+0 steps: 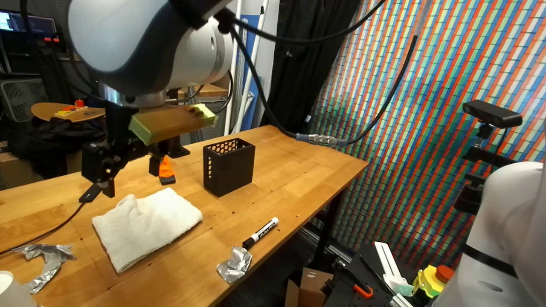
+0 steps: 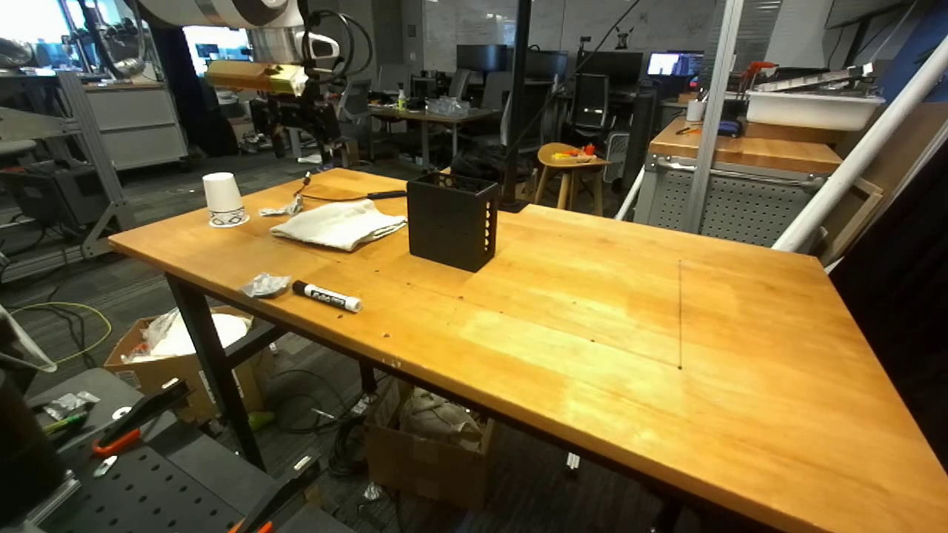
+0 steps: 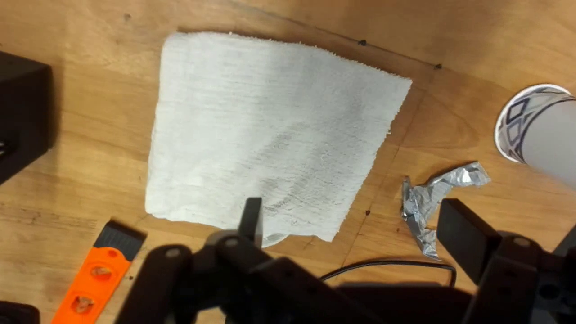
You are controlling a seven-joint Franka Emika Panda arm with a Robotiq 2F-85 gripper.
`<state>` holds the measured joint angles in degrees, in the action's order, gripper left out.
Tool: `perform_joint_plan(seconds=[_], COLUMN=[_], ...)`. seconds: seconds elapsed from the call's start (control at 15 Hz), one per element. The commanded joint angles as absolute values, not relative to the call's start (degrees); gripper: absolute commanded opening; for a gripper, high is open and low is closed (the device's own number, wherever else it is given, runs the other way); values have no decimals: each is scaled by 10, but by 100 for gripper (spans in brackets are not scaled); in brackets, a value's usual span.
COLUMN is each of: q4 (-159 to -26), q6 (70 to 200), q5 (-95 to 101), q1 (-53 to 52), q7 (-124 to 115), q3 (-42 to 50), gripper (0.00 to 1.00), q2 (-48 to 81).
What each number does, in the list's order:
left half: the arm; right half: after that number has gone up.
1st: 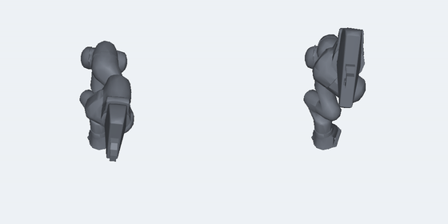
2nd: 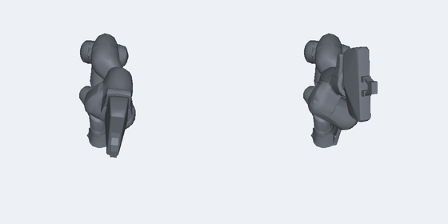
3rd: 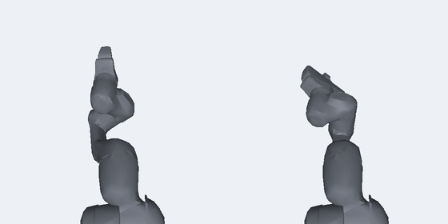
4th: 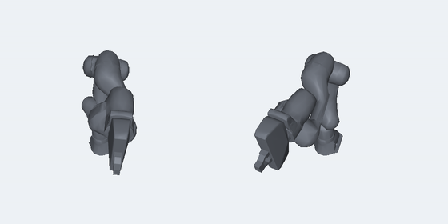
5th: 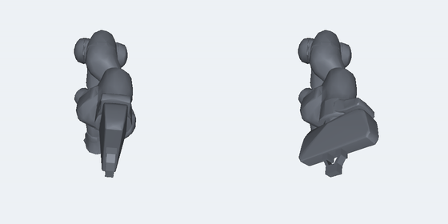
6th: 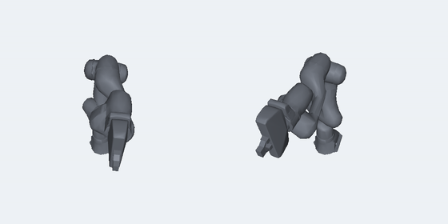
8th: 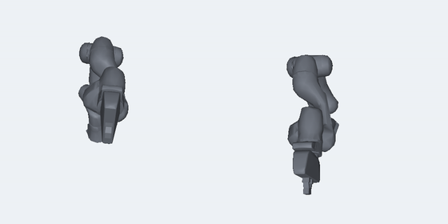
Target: Shove the cloth in the black box
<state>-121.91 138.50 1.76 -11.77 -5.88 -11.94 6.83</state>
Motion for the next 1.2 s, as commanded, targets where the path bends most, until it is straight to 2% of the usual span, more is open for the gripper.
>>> perform_joint_plan(seconds=[0.0,0.4,0.73,0.8,0.87,1.13], q4=[-1171,-1111,-1086,-1088,-1093,-1118], q6=[1435,1465,1424,1408,1397,1329], q5=[100,220,215,197,185,95], q1=[-132,-160,-155,-148,-143,-115], q7=[-68,-71,-40,-32,-30,-10], q3=[-106,-52,-36,-43,-47,-73], gripper=[100,100,100,75,73,42], q2=[151,264,311,311,305,260])
